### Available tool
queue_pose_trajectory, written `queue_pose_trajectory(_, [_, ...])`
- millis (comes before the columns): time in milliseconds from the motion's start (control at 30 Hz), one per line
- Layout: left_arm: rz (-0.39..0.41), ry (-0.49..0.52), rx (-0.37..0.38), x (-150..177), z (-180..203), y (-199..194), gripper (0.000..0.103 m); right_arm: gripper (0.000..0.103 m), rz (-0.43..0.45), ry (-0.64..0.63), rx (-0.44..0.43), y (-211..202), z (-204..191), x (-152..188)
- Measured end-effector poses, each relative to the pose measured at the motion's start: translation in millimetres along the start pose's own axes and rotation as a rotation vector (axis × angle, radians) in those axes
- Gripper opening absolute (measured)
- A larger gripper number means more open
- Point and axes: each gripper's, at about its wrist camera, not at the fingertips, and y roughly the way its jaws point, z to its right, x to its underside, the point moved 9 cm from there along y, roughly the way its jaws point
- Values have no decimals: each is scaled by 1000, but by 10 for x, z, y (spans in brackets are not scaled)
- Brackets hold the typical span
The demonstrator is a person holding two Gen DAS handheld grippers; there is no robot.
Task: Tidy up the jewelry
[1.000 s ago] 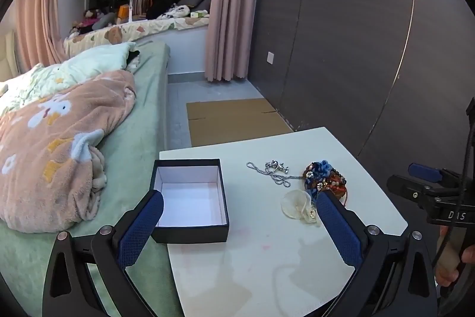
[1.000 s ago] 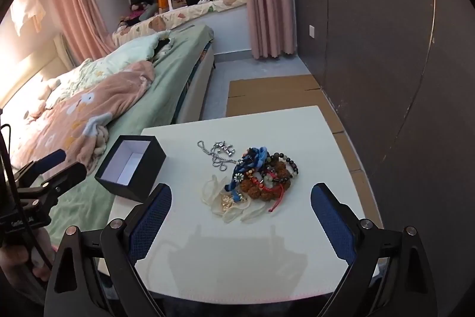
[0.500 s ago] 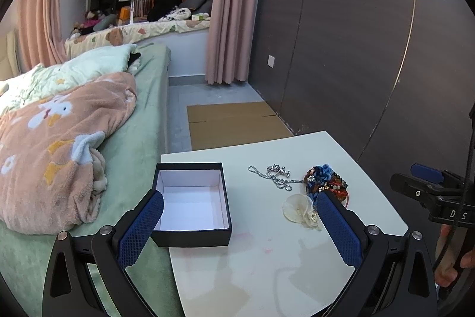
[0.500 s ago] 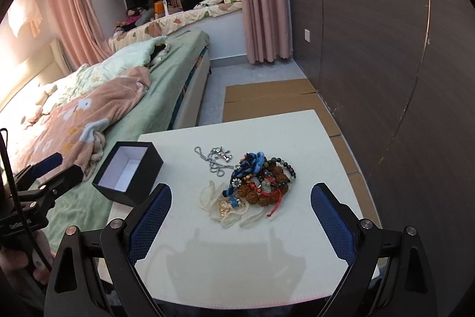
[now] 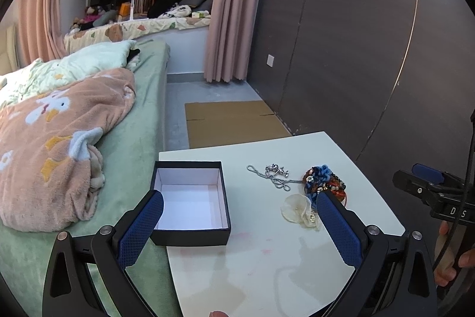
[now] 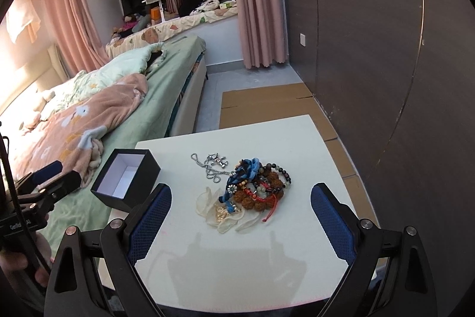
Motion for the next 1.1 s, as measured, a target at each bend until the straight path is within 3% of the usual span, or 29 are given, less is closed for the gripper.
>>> queue_pose_trajectory(1100, [10,3,33,12,69,-13,103,95,-8,33,-23,-7,42,-4])
